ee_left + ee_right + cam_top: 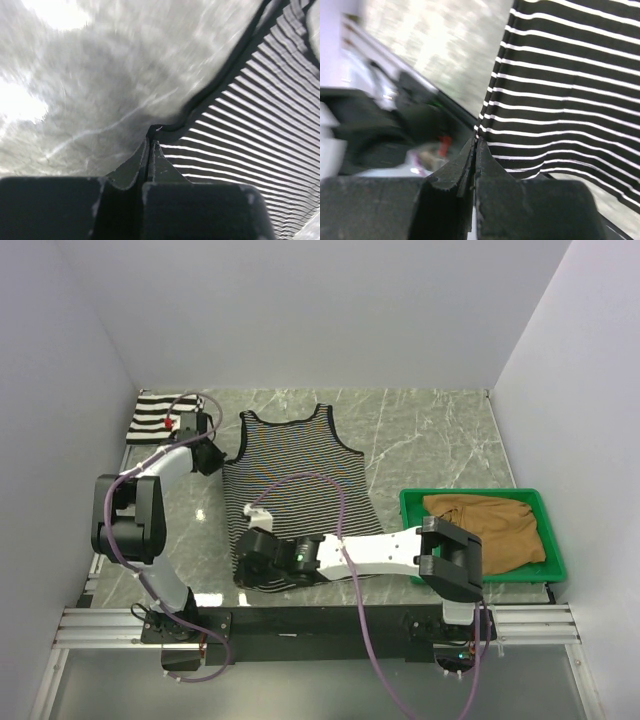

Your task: Fold and stack the tank tops

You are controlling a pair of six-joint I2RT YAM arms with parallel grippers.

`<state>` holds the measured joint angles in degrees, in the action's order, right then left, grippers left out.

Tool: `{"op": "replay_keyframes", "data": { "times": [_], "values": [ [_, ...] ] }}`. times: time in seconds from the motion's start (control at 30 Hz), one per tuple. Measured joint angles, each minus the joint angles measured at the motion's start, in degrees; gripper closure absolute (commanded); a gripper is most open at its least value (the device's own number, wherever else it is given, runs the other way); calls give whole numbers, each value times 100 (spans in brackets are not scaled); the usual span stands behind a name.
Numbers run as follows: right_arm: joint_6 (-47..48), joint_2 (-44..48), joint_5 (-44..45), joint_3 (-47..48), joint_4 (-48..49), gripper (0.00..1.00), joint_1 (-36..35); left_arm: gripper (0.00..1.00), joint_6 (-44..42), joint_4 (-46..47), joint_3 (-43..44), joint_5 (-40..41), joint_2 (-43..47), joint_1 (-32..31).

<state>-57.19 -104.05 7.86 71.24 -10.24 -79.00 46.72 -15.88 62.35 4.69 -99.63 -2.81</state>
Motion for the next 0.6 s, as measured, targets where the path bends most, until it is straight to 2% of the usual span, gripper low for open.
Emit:
{"op": "replay_keyframes", "data": {
  "times": [0.2, 0.33, 0.43, 0.6],
  "values": [
    [2, -339, -205, 883, 72, 100, 68, 99, -162, -385, 455, 142, 0, 214],
    [-39, -411, -428, 966, 227, 100, 140, 99, -251, -509, 551, 162, 7, 269],
    [-133, -341, -560, 656, 535, 100, 264, 99, -254, -546, 619, 125, 7, 232],
    [-391, 103, -627, -645, 1080, 100, 496, 99, -227, -592, 894, 111, 2, -133]
  ]
}}
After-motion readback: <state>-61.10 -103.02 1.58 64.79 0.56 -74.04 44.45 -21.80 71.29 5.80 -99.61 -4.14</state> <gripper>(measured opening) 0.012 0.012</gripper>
